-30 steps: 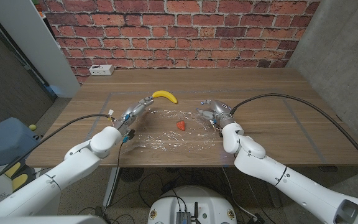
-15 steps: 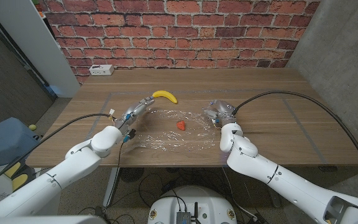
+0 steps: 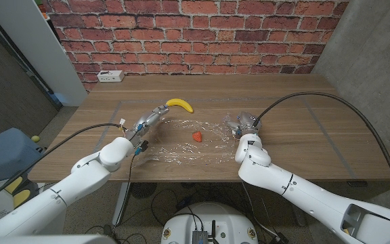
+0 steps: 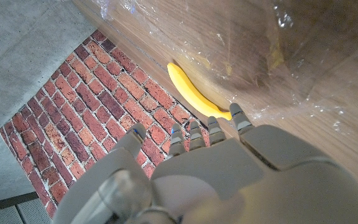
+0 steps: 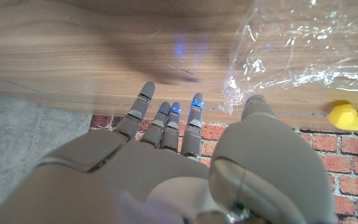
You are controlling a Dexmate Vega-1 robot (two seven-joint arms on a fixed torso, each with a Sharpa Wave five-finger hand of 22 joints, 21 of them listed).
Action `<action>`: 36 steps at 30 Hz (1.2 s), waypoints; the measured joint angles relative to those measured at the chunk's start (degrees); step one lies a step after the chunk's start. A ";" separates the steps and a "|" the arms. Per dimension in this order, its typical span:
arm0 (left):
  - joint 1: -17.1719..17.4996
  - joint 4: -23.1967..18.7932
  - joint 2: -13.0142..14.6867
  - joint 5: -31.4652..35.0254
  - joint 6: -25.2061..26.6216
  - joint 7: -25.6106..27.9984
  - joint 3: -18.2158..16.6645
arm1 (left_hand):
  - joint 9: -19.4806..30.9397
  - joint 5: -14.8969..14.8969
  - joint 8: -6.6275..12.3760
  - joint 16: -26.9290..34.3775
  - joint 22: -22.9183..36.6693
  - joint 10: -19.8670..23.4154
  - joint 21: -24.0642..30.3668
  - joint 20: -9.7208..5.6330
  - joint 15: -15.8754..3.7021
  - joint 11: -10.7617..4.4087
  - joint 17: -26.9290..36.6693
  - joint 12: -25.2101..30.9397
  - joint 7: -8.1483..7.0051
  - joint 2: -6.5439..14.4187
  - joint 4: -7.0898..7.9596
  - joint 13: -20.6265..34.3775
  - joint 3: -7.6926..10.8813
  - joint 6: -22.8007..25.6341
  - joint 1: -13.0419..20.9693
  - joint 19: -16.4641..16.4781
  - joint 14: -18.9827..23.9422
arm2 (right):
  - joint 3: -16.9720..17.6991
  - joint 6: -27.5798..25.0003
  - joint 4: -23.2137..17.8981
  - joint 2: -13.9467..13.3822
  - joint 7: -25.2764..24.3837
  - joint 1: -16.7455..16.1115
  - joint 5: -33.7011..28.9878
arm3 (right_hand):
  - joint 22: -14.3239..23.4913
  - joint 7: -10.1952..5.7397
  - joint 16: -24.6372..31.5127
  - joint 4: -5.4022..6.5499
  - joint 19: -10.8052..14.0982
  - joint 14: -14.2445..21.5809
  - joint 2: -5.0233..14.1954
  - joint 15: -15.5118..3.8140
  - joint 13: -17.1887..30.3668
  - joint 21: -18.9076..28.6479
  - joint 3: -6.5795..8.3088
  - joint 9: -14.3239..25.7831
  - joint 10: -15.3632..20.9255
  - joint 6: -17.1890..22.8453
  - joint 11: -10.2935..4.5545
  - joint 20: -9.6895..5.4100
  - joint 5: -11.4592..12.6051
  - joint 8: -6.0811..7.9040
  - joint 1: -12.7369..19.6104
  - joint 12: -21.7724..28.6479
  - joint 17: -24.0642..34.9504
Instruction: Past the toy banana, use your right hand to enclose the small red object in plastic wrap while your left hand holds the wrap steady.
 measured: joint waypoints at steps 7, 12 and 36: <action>0.32 -0.13 0.11 0.05 -0.33 0.16 -0.03 | 0.00 0.00 0.00 0.00 0.00 0.00 -0.44 0.00 -0.31 0.00 0.00 0.00 0.00 0.00 0.00 0.00 0.00 0.00 0.00 0.00 0.32 | -3.37 -4.21 0.27 -0.63 0.29 3.02 2.65 | 0.00 -0.55 1.43 -3.88 2.68 2.14 0.66 -1.02 -0.17 -0.84 1.47 0.00 2.05 7.15 -2.39 0.36 0.68 1.57 4.05 1.37 -2.11; 0.52 -0.18 0.20 0.07 -0.56 0.29 -0.24 | 0.00 0.00 0.00 0.00 0.00 0.00 -0.44 0.00 -0.31 0.00 0.00 0.00 0.00 0.00 0.00 0.00 0.00 0.00 0.00 0.00 0.32 | -3.37 -5.36 0.27 -0.63 -0.38 3.02 3.65 | 0.00 -1.32 2.51 -7.08 4.76 5.22 1.74 -1.02 -0.44 -1.44 3.44 0.24 4.72 12.20 -4.00 -0.08 1.39 2.92 8.72 1.88 -3.40; 2.41 -5.93 4.16 4.79 3.23 2.71 -0.12 | 0.29 0.03 3.95 1.33 -0.01 22.67 -0.79 -0.86 -7.15 -1.65 -0.12 4.15 4.54 1.92 -7.37 0.30 6.07 30.79 4.94 5.79 17.90 | -5.31 2.82 -1.23 -2.44 -8.75 2.55 3.63 | 0.84 0.16 21.15 -9.27 19.05 33.21 6.63 -3.56 0.86 2.01 11.33 1.65 23.76 27.10 -6.85 -4.13 -0.56 12.49 19.51 5.47 5.73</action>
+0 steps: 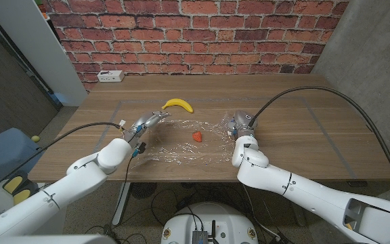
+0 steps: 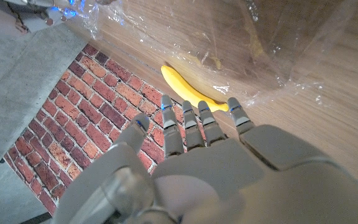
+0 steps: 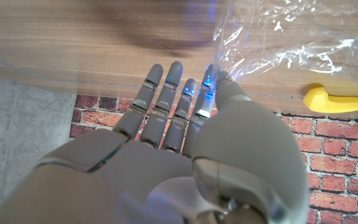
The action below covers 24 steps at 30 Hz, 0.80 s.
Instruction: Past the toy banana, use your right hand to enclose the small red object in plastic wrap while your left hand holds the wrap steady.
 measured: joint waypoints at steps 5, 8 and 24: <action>0.35 -4.88 2.55 5.86 6.75 1.49 1.03 | 0.00 0.68 0.12 0.90 0.00 5.05 0.28 -0.57 -0.80 -0.03 0.16 0.64 1.01 0.16 -1.88 0.00 1.22 5.70 2.17 0.98 4.87 | -0.83 -1.15 -1.04 -0.19 1.63 0.57 -1.29 | 0.49 0.31 8.88 -0.24 2.04 5.75 -0.66 -1.95 1.27 1.95 0.24 -0.58 3.46 0.30 0.07 -0.07 -0.22 0.46 1.72 0.36 8.13; 0.43 -8.81 4.29 5.86 6.75 1.49 2.30 | 0.00 0.87 -0.05 1.36 0.00 7.80 0.28 -0.77 -1.03 -0.63 0.43 1.08 1.01 -0.04 -2.47 0.00 1.22 7.27 2.52 1.19 7.36 | -0.83 -2.11 -1.04 -0.19 2.94 0.57 -1.84 | 0.75 0.56 13.19 -0.36 3.43 8.07 -0.96 -2.69 1.95 3.25 0.10 -0.75 5.31 0.54 0.24 0.01 -0.23 0.84 2.47 0.41 12.22; 1.57 -17.55 7.79 22.94 30.73 2.52 4.77 | -0.01 1.06 -1.49 1.09 0.30 9.44 0.28 -1.60 -1.34 0.86 0.26 0.83 1.53 -0.72 -2.92 -0.01 1.35 8.36 3.20 1.60 8.83 | -3.17 -3.04 -8.36 -0.89 8.39 4.25 0.68 | 1.55 2.14 22.16 -1.03 8.39 12.81 -2.40 -4.73 4.17 8.06 -0.57 0.48 10.32 1.51 2.00 0.78 -0.23 2.15 4.35 1.22 18.48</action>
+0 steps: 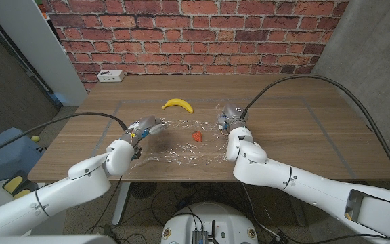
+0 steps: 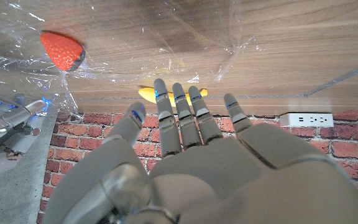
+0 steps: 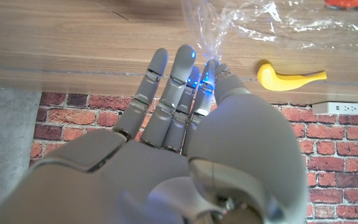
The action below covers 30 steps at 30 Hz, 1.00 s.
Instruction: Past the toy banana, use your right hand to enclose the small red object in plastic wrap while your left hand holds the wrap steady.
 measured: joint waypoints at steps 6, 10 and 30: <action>1.03 -1.06 0.67 0.45 2.36 0.16 -0.61 | 0.25 0.28 -1.39 -0.83 0.00 -1.11 0.00 0.52 0.31 1.10 0.00 -1.00 -0.41 0.63 0.60 0.00 1.06 -2.67 0.58 0.52 -0.75 | 3.64 3.48 -1.68 0.26 0.23 -1.99 4.10 | 0.00 0.30 0.79 0.00 1.22 0.72 0.09 -0.32 0.50 0.98 0.00 0.43 -0.03 -0.31 -0.03 0.13 0.29 0.04 0.68 0.00 0.00; 1.35 -1.57 1.07 0.42 3.45 0.13 -0.91 | 0.28 0.28 -1.61 -0.88 0.00 -1.11 0.44 0.62 0.31 1.10 0.00 -1.22 -0.15 1.22 0.89 0.12 1.35 -2.93 0.44 0.62 -0.74 | 5.77 5.85 -2.34 0.42 0.24 -3.20 6.67 | 0.00 0.81 1.35 0.24 1.79 1.14 0.26 -0.50 0.73 1.65 -0.25 0.58 0.28 -0.82 0.28 0.02 0.29 0.35 0.85 0.00 0.00; 1.18 -3.37 3.85 -3.08 10.32 -3.17 -0.70 | 0.27 0.67 -2.04 -2.42 -0.01 -2.05 0.44 0.20 0.43 0.78 0.01 -2.27 -0.33 1.44 1.28 0.28 2.54 -3.96 0.67 0.59 -3.30 | 16.94 20.01 -2.41 2.70 0.64 -8.54 21.84 | 0.26 2.27 3.96 0.18 4.69 3.09 0.70 -0.81 2.12 4.93 -0.33 1.73 0.77 -1.82 1.84 -0.83 0.93 0.57 2.79 -0.33 -0.17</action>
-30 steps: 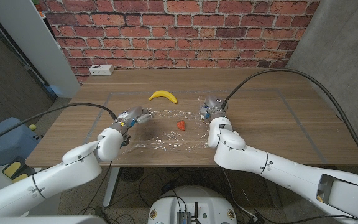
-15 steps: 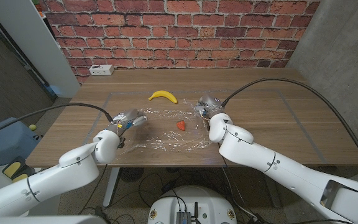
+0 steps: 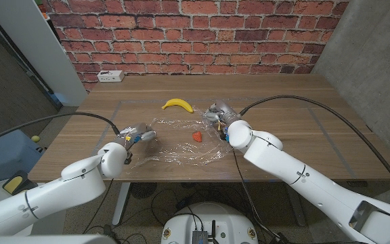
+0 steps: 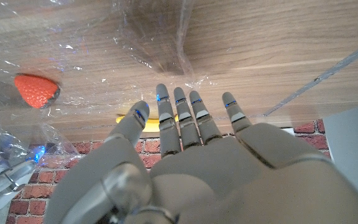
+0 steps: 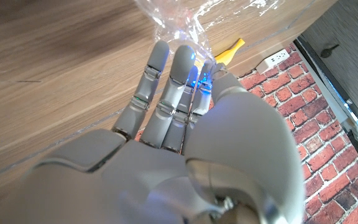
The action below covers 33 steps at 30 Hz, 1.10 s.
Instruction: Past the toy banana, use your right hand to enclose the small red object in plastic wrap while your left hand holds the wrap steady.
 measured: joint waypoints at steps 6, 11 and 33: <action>-0.16 0.00 0.47 -0.89 0.10 -0.01 0.23 | 0.00 0.00 0.00 0.00 -0.01 -0.30 0.00 0.05 0.00 0.31 0.00 -0.21 0.00 0.00 0.00 0.00 0.00 0.00 0.00 -0.04 0.00 | 1.18 5.03 1.71 0.70 0.06 -0.59 3.30 | 0.00 0.32 0.41 0.07 0.29 0.39 0.00 0.00 0.26 0.84 -0.08 0.00 0.27 -0.32 0.36 -0.29 0.00 0.44 0.61 0.00 0.00; -0.21 0.11 0.86 -1.75 0.11 0.01 0.27 | 0.00 0.00 0.00 0.00 -0.01 -0.30 0.00 0.32 -0.01 0.31 0.00 -0.32 0.00 0.45 0.01 0.00 0.47 0.00 0.43 -0.32 -0.46 | 2.32 9.49 3.77 1.71 0.49 -1.10 6.24 | -0.01 0.30 0.41 0.07 0.29 0.38 0.07 -0.01 0.52 1.33 -0.08 0.45 -0.09 -0.30 0.72 -0.29 -0.01 0.47 0.99 -0.35 -0.22; -1.28 1.17 1.92 -3.92 -1.13 0.08 0.77 | -0.01 0.00 0.00 0.00 -0.01 -0.60 -0.38 0.01 0.09 0.00 0.01 -0.49 0.30 0.98 0.25 -0.01 0.71 -0.29 0.53 -0.62 -0.93 | 0.98 18.68 12.31 5.43 2.76 1.70 12.28 | -0.95 0.98 -9.91 2.01 1.40 1.62 1.75 0.40 0.10 6.49 1.38 0.21 -1.36 -1.48 0.70 -4.10 0.19 -0.52 0.49 -2.88 -14.87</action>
